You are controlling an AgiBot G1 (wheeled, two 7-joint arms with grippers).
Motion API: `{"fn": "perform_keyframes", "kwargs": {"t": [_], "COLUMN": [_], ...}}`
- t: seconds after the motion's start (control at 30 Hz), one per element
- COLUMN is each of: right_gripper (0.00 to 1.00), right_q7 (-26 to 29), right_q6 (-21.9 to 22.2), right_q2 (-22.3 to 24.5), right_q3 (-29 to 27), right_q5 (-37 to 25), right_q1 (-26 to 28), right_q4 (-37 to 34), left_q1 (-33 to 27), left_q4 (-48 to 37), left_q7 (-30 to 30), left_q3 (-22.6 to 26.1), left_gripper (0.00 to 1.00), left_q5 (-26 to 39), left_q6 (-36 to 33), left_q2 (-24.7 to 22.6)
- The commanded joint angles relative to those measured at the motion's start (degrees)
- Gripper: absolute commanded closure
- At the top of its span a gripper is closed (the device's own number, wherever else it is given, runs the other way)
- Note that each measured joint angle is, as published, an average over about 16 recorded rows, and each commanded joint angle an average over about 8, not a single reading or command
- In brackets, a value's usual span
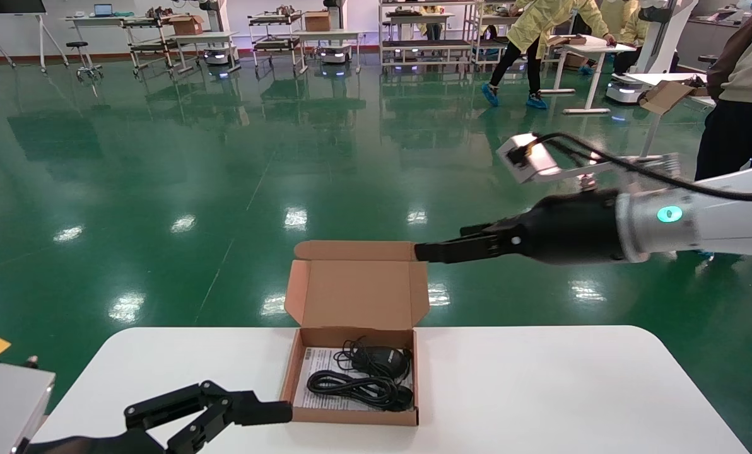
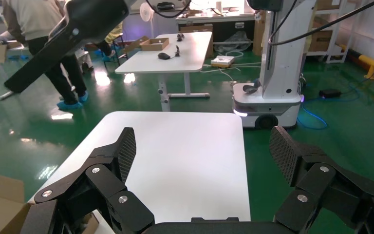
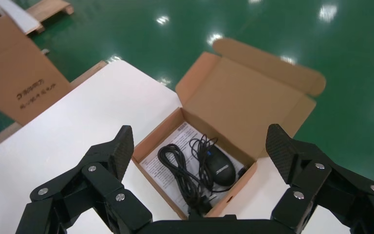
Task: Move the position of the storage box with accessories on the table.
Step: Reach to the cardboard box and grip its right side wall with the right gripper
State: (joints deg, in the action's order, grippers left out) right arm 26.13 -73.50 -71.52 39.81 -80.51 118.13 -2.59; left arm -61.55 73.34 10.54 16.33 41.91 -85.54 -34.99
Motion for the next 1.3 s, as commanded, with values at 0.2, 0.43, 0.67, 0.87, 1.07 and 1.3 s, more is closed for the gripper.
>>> {"fn": "perform_keyframes", "kwargs": {"t": [0.2, 0.43, 0.67, 0.87, 1.07, 1.3], "right_gripper": [0.00, 0.00, 0.00, 0.00, 0.00, 0.00], "right_q7": [6.32, 9.83, 12.92, 16.40, 22.02, 25.74], "right_q6": [5.92, 8.69, 9.84, 10.61, 11.68, 11.76], "right_q2": [-3.79, -5.60, -5.86, -5.75, -5.65, -5.35], "right_q3": [0.94, 1.45, 1.96, 2.60, 2.76, 3.55], "right_q5": [-1.33, -2.40, -3.62, -4.66, -4.89, -5.94], "right_q1": [-1.13, -3.95, -7.89, -11.11, -13.24, -14.66], "right_q4": [-2.53, -2.02, 0.72, 2.47, 2.76, 4.41], "left_q1": [-0.01, -0.01, -0.02, -0.02, -0.03, -0.03], "left_q4": [0.00, 0.00, 0.00, 0.00, 0.00, 0.00], "left_q7": [-0.01, -0.03, -0.04, -0.05, -0.06, -0.07], "left_q3": [0.03, 0.05, 0.08, 0.10, 0.12, 0.14], "left_gripper": [0.00, 0.00, 0.00, 0.00, 0.00, 0.00], "left_q5": [-0.02, -0.03, -0.05, -0.07, -0.08, -0.10], "left_q6": [0.01, 0.02, 0.03, 0.04, 0.05, 0.06], "left_q2": [0.01, 0.02, 0.03, 0.04, 0.05, 0.06]}}
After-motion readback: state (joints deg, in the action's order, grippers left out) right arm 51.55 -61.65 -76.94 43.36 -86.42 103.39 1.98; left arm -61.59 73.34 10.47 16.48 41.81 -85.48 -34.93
